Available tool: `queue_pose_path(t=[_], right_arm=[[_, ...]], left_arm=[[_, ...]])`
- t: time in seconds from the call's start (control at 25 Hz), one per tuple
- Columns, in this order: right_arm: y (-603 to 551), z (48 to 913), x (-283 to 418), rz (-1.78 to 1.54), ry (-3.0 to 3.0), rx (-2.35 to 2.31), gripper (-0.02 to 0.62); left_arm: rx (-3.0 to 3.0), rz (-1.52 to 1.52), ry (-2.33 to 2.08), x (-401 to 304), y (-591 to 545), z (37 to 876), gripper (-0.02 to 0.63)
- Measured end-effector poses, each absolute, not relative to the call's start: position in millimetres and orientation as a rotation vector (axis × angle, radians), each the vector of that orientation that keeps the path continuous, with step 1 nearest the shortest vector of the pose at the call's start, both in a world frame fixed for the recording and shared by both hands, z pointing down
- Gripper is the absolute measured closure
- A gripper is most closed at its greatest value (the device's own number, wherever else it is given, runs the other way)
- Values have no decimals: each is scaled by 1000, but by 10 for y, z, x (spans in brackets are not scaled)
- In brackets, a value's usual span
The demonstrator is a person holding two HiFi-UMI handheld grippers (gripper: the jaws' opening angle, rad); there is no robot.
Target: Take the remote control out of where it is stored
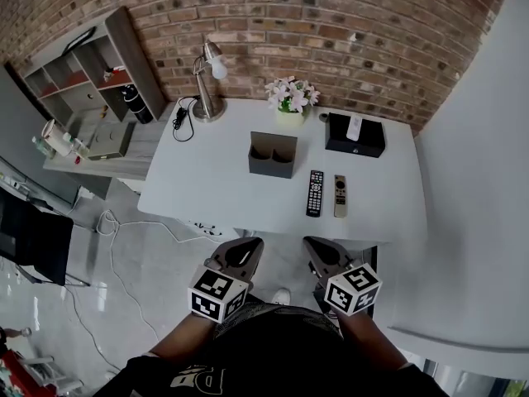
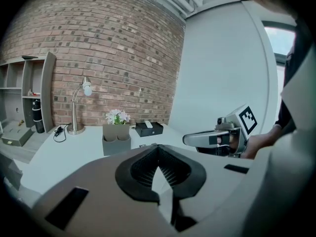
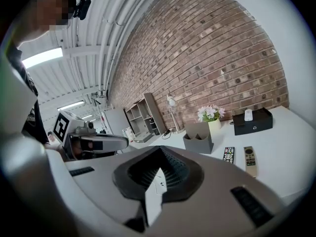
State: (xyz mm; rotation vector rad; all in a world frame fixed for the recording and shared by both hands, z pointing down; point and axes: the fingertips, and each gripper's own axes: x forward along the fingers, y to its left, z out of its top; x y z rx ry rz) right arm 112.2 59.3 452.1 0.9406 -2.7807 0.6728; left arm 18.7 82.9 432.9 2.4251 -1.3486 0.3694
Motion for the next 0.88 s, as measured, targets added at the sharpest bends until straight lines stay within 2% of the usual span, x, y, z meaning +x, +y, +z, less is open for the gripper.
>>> queue_pose_path(t=[0.88], right_arm=[[640,4567,494,606,-2677,1099,591]], left_arm=[[2494,422,-1271,-480,802,4308,600]])
